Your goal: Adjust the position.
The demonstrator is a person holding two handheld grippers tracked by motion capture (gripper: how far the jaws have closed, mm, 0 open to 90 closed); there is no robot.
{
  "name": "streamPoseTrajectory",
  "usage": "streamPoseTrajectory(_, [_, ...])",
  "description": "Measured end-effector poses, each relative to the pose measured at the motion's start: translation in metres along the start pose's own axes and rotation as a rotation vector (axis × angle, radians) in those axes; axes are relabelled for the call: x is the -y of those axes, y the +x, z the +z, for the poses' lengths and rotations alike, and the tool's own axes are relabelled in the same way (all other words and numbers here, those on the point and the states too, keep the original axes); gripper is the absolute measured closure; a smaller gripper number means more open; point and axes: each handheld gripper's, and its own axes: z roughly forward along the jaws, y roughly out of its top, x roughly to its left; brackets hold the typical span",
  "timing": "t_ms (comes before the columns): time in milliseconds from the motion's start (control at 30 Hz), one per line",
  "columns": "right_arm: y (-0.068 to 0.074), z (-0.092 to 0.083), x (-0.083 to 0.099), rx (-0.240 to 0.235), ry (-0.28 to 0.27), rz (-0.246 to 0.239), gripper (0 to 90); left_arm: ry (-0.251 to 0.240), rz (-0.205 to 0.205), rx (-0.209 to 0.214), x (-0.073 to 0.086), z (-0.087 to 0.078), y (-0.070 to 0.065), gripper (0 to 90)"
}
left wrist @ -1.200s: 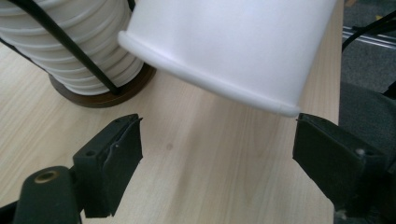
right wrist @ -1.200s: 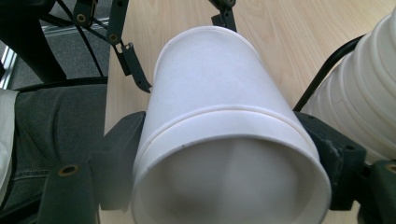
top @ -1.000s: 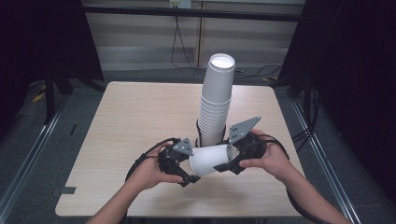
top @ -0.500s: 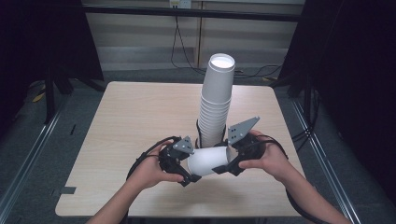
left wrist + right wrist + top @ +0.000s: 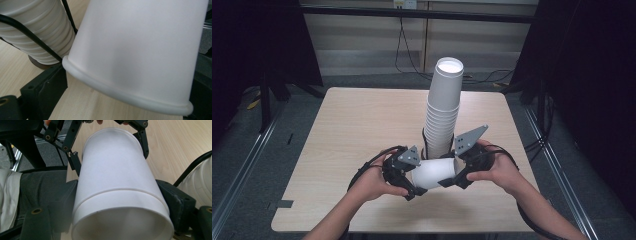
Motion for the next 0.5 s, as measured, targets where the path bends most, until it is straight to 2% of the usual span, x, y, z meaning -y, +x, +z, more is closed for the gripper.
streamPoseTrajectory(100, [0.0,-0.0006,0.0001,-0.002,-0.003,0.0,22.9,-0.014,0.007,0.006,-0.0003,-0.0005,0.0001,3.1])
streamPoseTrajectory(133, [-0.0002,-0.0006,0.0001,-0.002,-0.006,-0.002,22.9,-0.011,0.027,0.005,-0.0007,-0.0012,0.0009,3.4])
streamPoseTrajectory(200, [-0.0002,-0.0015,-0.0004,-0.001,-0.004,0.002,22.9,-0.026,0.022,0.006,-0.0011,-0.001,-0.0001,4.9])
streamPoseTrajectory(333, [-0.0011,-0.0023,-0.0003,0.0,-0.005,0.002,22.9,-0.019,0.038,0.007,-0.0032,-0.0025,-0.0003,8.7])
streamPoseTrajectory(500, [-0.0018,-0.0018,0.0007,-0.003,-0.015,0.007,23.4,-0.014,0.035,0.009,-0.0029,-0.0048,-0.0003,11.0])
